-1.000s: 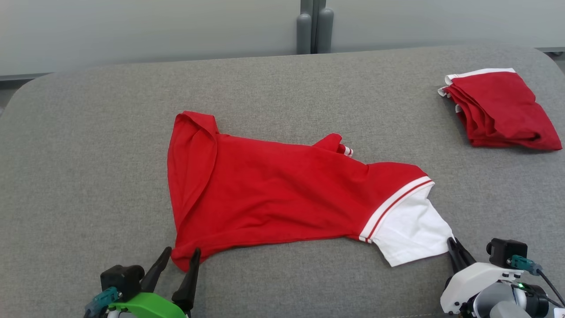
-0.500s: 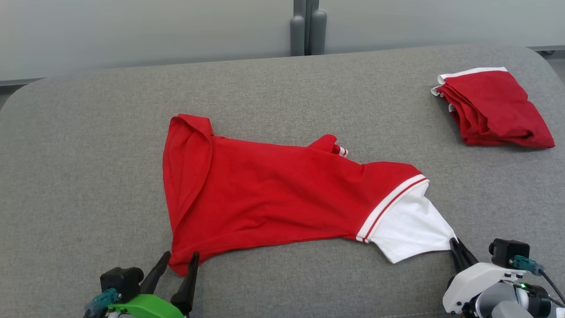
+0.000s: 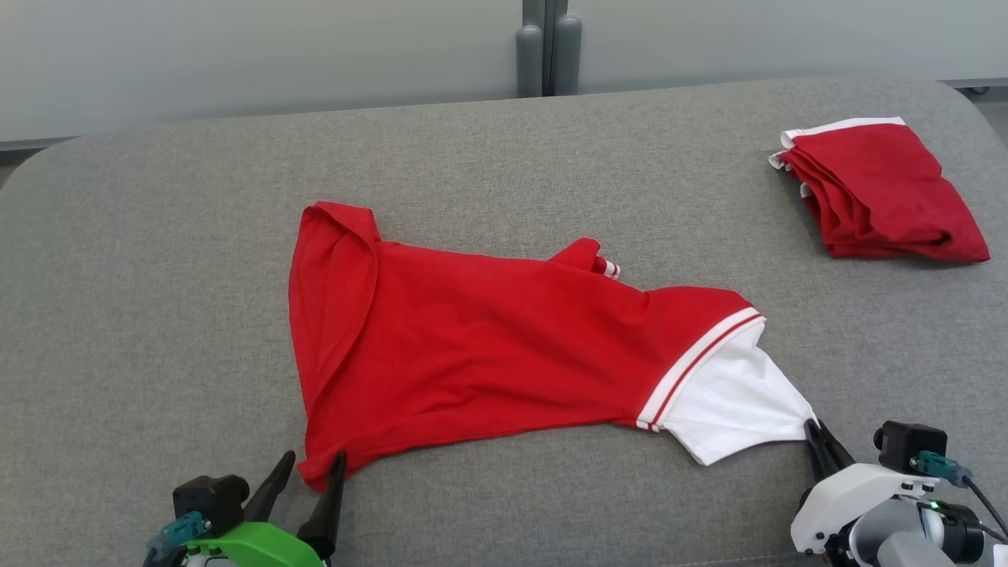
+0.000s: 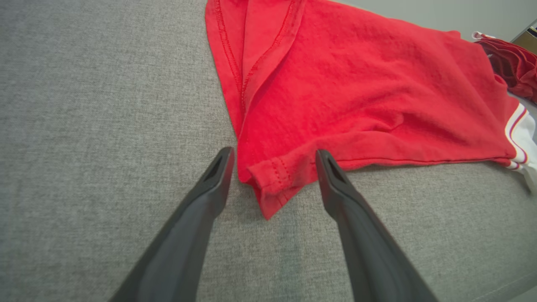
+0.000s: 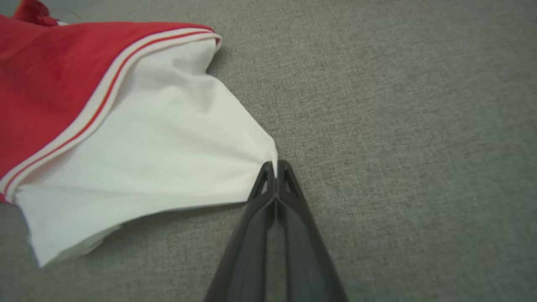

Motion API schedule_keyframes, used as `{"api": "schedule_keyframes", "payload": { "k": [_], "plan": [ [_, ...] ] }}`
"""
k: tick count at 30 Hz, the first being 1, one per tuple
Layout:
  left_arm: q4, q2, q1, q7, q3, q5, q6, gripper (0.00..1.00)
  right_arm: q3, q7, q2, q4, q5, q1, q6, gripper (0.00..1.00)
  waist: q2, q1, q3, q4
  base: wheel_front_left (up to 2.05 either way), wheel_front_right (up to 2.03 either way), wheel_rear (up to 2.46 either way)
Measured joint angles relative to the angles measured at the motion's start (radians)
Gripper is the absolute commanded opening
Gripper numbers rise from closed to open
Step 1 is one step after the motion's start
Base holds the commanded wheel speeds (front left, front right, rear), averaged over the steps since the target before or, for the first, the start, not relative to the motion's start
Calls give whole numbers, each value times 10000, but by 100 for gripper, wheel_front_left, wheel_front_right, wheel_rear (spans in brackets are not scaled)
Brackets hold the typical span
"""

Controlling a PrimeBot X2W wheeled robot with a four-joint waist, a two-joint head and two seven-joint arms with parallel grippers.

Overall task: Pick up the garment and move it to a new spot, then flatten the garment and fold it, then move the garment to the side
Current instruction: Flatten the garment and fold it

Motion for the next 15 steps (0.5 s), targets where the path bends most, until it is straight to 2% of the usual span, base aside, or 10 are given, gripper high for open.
{"api": "schedule_keyframes", "payload": {
  "k": [4,5,7,9,10,11,15],
  "plan": [
    [56,-40,-41,0,-42,-61,-4,100,2,-73,4,79,0,-15,13,0,0,0,3,-10,0,0,0],
    [75,-52,-47,2,-71,-61,-15,87,2,-73,6,100,0,-33,27,0,0,0,6,-13,0,0,0],
    [127,-77,-56,2,-102,-61,-19,49,2,-81,6,130,0,-49,79,0,0,0,11,-19,0,0,0],
    [205,-90,-99,2,-105,-63,-46,41,2,-82,6,174,0,-90,81,0,0,0,18,-26,0,0,0],
    [219,-90,-118,2,-105,-67,-46,32,2,-82,6,186,0,-100,82,0,0,0,20,-27,0,0,0],
    [234,-92,-142,2,-105,-75,-50,0,2,-82,6,190,0,-115,88,0,0,0,22,-27,0,0,0],
    [157,-142,-281,81,-121,-205,-105,0,4,-82,59,-12,299,-292,339,0,0,0,39,-10,0,0,0]
  ]
}}
